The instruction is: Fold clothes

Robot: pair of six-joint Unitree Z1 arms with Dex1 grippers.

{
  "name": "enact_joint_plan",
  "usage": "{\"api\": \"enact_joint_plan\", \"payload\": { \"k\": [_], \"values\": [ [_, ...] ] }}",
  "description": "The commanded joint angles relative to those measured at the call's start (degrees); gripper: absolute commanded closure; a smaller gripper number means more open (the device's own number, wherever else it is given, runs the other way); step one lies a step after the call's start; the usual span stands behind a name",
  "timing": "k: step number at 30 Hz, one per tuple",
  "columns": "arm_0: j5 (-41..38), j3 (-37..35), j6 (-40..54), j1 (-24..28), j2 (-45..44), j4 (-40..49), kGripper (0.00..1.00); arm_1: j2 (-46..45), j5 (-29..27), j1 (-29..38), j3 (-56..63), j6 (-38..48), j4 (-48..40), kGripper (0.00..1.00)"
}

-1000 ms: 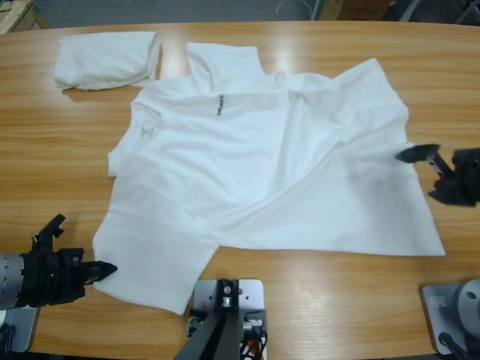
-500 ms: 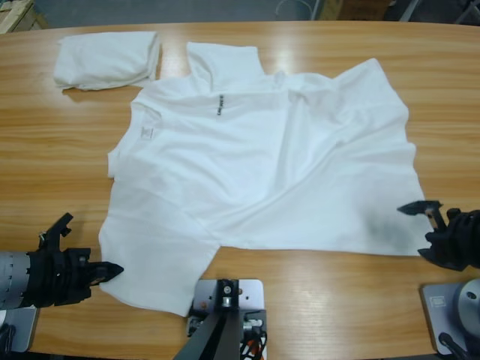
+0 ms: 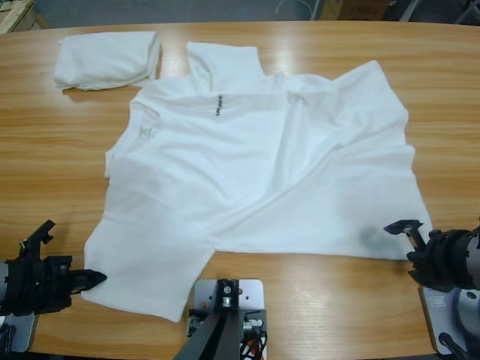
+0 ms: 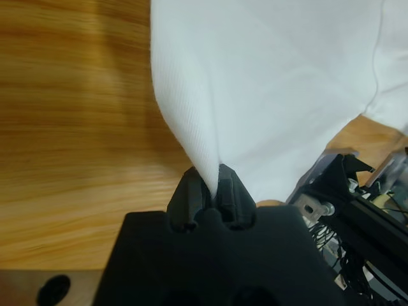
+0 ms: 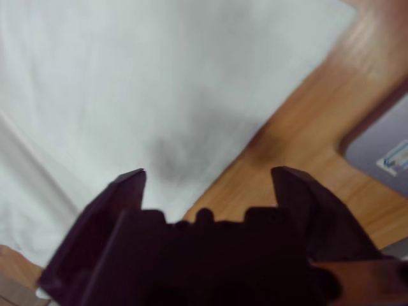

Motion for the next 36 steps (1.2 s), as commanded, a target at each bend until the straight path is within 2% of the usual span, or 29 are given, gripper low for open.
{"api": "enact_joint_plan", "payload": {
  "k": [1, 2, 4, 7, 9, 10, 11, 12, 13, 20, 26, 30, 33, 36],
  "values": [
    [-0.97, 1.55, -0.42, -0.43, -1.81, 1.65, 1.0, 4.32, -2.25, 1.6, 5.72, 1.85, -7.83, 0.113],
    [-0.97, 1.55, -0.52, -0.43, -1.83, 1.68, 1.0, 4.51, -2.9, 1.6, 6.47, 1.11, -9.2, 0.162],
    [-0.88, 1.55, -0.63, -0.43, -1.83, 1.7, 1.0, 5.32, -3.27, 1.6, 7.49, 0.69, -11.22, 0.184],
    [-0.7, 1.37, -0.86, -0.43, -1.83, 1.93, 1.0, 5.58, -3.69, 1.6, 7.97, 0.27, -11.58, 0.275],
    [-0.7, 1.13, -0.95, -0.43, -1.97, 2.3, 1.0, 5.53, -4.15, 1.6, 8.49, -0.7, -12.7, 0.378],
    [-0.7, 0.95, -0.95, -0.43, -2.0, 2.52, 1.0, 5.48, -4.55, 1.6, 8.53, -1.63, -13.37, 0.488],
    [-0.69, 0.79, -0.95, -0.43, -2.07, 2.63, 1.0, 5.6, -4.85, 1.6, 8.6, -2.68, -14.3, 0.654],
    [-0.7, 0.65, -0.95, -0.43, -2.28, 2.82, 1.0, 5.92, -5.09, 1.6, 8.79, -3.62, -15.71, 0.877],
    [-0.63, 0.55, -0.91, -0.43, -2.62, 3.17, 1.0, 6.42, -5.25, 1.59, 8.97, -4.41, -17.01, 1.0],
    [0.58, -0.91, -1.03, -0.43, -5.96, 6.94, 1.0, 4.7, -5.31, 1.6, 9.23, -8.41, -16.39, 1.0],
    [1.39, -2.42, -1.03, -0.43, -5.62, 8.43, 1.0, 3.82, -3.62, 1.6, 9.04, -9.86, -12.65, 1.0],
    [1.41, -4.99, -0.95, -0.43, -5.8, 11.61, 1.0, 2.5, -2.9, 1.6, 5.58, -12.48, -7.15, 1.0],
    [1.62, -9.3, -1.58, -0.43, -9.4, 19.05, 1.0, 0.64, -1.67, 1.6, -0.36, -13.88, -0.33, 1.0],
    [1.41, -16.41, -5.73, -2.8, -16.19, 31.95, 1.0, -2.86, 1.18, 1.62, -3.14, -14.92, 4.46, 1.0]
  ]
}}
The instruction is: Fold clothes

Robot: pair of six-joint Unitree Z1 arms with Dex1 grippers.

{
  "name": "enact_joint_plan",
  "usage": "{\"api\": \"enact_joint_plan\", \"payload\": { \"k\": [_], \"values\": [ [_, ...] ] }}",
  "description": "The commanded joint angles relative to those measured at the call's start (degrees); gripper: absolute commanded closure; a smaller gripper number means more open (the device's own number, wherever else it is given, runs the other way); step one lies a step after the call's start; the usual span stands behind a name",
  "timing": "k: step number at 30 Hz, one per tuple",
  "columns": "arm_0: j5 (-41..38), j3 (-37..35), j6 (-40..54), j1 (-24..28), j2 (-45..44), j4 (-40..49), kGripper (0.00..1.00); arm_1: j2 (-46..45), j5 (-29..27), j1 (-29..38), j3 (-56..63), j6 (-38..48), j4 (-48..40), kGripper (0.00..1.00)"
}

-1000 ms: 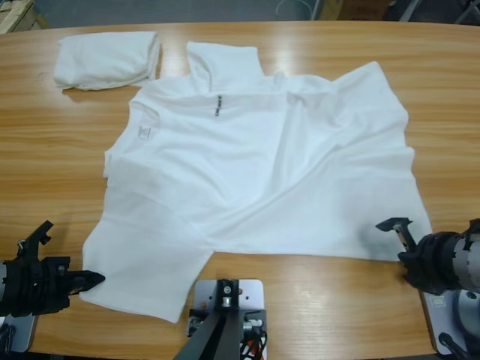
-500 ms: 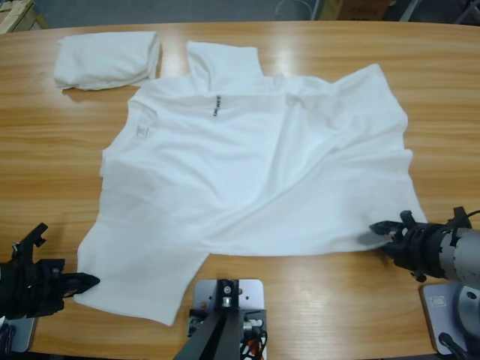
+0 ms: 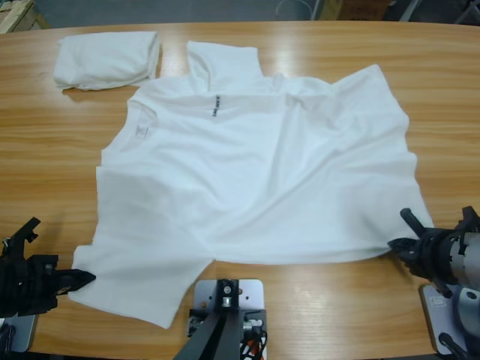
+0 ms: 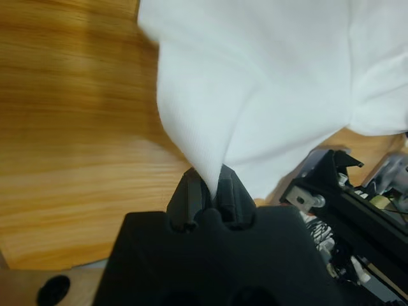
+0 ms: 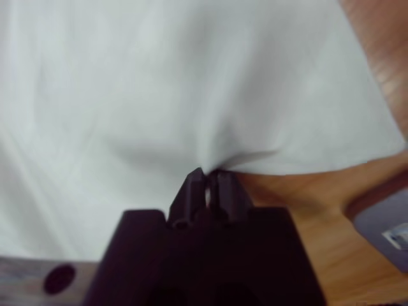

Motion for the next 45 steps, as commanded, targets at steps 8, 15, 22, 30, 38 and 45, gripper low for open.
{"api": "enact_joint_plan", "payload": {
  "k": [8, 15, 22, 30, 38, 45],
  "values": [
    [2.35, -25.38, -15.84, -14.7, -11.97, 34.22, 1.0, -11.3, 8.11, 3.78, -11.5, -3.49, 20.1, 1.0],
    [4.07, -31.25, -20.74, -21.04, -10.53, 37.79, 1.0, -14.22, 8.03, 4.91, -16.47, -4.12, 28.38, 1.0],
    [6.13, -32.16, -20.6, -21.62, -8.37, 38.77, 1.0, -14.48, 5.08, 4.91, -17.63, -7.6, 28.8, 1.0],
    [8.06, -31.65, -13.8, -12.57, -6.43, 38.02, 1.0, -13.57, -0.33, 4.54, -17.84, -13.08, 24.62, 1.0],
    [6.73, -32.94, 4.48, 1.05, -0.58, 33.55, 1.0, -10.32, -1.62, -2.16, -17.46, -22.86, 20.24, 1.0],
    [4.46, -32.78, 11.23, 9.07, 4.75, 27.91, 1.0, -7.82, 0.74, -12.32, -17.09, -31.52, 18.03, 1.0]
  ]
}}
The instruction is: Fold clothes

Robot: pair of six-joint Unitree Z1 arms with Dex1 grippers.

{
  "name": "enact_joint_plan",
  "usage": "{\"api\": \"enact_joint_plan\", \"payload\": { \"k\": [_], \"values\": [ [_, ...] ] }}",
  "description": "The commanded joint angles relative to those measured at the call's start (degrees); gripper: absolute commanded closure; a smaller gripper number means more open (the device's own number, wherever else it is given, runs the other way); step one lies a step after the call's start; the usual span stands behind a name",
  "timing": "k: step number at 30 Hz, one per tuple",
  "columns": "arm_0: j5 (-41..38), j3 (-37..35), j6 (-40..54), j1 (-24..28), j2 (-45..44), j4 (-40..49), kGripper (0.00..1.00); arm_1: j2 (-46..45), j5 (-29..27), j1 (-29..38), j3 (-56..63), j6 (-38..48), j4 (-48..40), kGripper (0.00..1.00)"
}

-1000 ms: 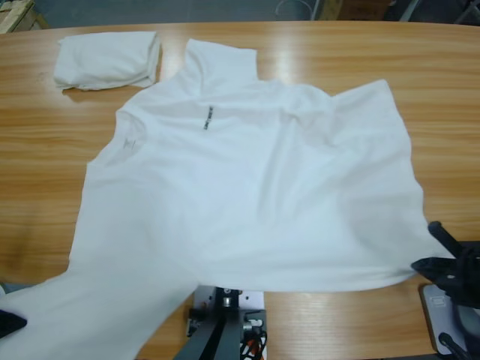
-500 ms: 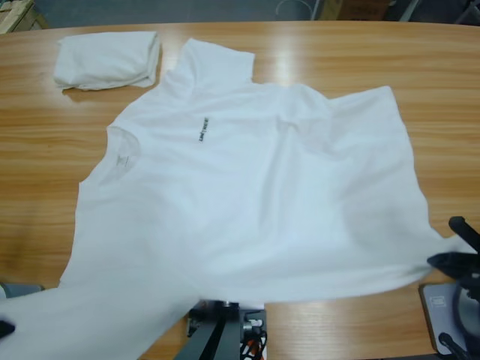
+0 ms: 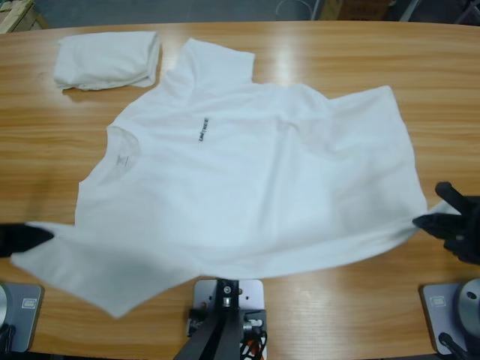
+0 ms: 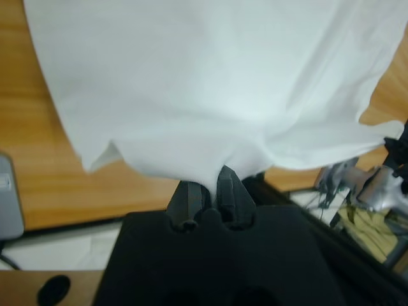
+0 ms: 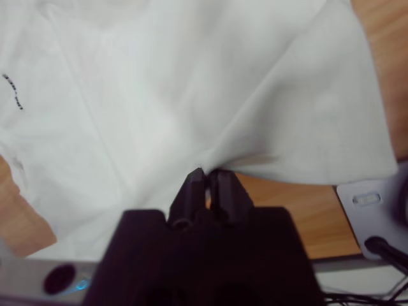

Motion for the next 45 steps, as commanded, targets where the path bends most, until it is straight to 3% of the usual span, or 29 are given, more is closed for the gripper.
{"api": "enact_joint_plan", "payload": {
  "k": [1, 9, 21, 28, 37, 38, 41, 42, 45],
  "values": [
    [-2.49, 0.23, 6.8, 8.21, 7.55, -6.6, 1.0, 4.09, 1.93, -11.16, 0.99, -9.56, -2.21, 1.0],
    [-5.06, 0.14, 11.54, 15.4, 13.85, -13.36, 1.0, 8.38, 4.51, -16.38, 1.18, -11.6, -2.49, 1.0],
    [-5.83, -5.06, 20.33, 21.87, 20.91, -16.44, 1.0, 11.21, 5.57, -17.02, 2.94, -12.08, -4.26, 1.0],
    [-6.27, -7.88, 21.74, 22.34, 24.31, -16.53, 1.0, 9.44, 3.21, -21.04, 4.52, -13.92, -5.88, 1.0],
    [-7.06, -6.77, 21.16, 22.34, 25.29, -16.44, 1.0, 11.09, 3.02, -23.19, 8.02, -16.84, -15.43, 1.0],
    [-7.06, -6.52, 21.12, 22.34, 25.04, -16.44, 1.0, 11.07, 2.84, -23.41, 8.6, -17.89, -17.27, 0.948],
    [-7.03, -6.15, 21.12, 22.34, 24.38, -16.44, 1.0, 11.37, 3.53, -24.38, 10.55, -19.27, -22.3, 0.186],
    [-7.04, -6.14, 21.12, 22.34, 24.25, -16.44, 1.0, 11.37, 3.56, -24.38, 10.48, -19.28, -22.0, 0.035],
    [-7.06, -6.22, 21.12, 22.34, 24.18, -16.44, 1.0, 10.88, 3.35, -24.38, 10.23, -19.25, -20.33, 0.0]
  ]
}}
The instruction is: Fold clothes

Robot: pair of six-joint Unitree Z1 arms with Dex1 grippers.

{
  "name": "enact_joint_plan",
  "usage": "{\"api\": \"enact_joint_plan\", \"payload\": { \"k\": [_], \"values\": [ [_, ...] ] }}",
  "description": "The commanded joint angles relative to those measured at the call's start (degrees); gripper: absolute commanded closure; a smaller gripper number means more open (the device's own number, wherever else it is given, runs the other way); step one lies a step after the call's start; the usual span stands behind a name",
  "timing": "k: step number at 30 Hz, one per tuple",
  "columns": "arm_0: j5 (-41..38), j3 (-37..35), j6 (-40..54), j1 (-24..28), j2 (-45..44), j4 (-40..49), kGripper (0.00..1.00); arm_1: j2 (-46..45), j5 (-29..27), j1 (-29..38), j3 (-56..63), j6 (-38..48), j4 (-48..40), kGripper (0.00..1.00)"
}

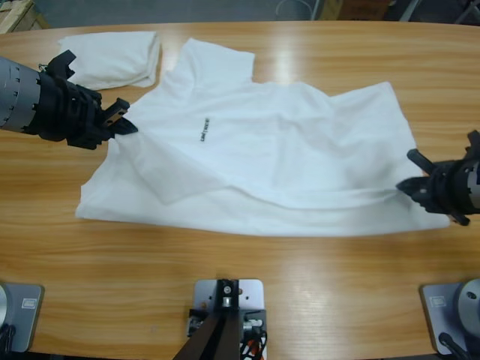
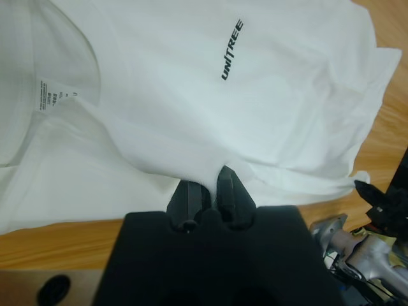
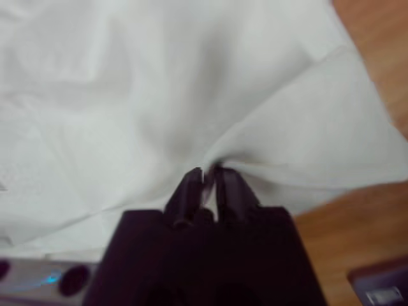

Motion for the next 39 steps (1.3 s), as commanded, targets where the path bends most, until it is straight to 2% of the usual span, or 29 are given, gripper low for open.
{"api": "enact_joint_plan", "payload": {
  "k": [1, 16, 23, 27, 39],
  "values": [
    [-0.58, 1.62, -0.15, 0.44, 1.08, -0.48, 1.0, 0.03, -0.69, -1.07, 2.11, -1.64, -0.83, 0.0],
    [-0.67, 2.59, -1.04, -0.91, 0.19, -0.56, 1.0, -2.9, -0.2, -1.07, 2.06, -1.64, -1.08, 0.0],
    [-0.65, 9.23, -8.78, -4.76, -1.33, -0.56, 1.0, -2.99, 0.19, -0.35, 2.76, -1.65, -1.22, 0.0],
    [-0.06, 10.71, -13.29, -6.27, -1.75, -0.56, 1.0, -2.99, 0.28, 0.34, 2.76, -1.73, -1.31, 0.0],
    [1.49, 10.64, -14.73, -6.85, 5.04, -1.18, 1.0, -2.94, 1.19, 1.13, 3.57, -2.25, -2.38, 0.0]
  ]
}}
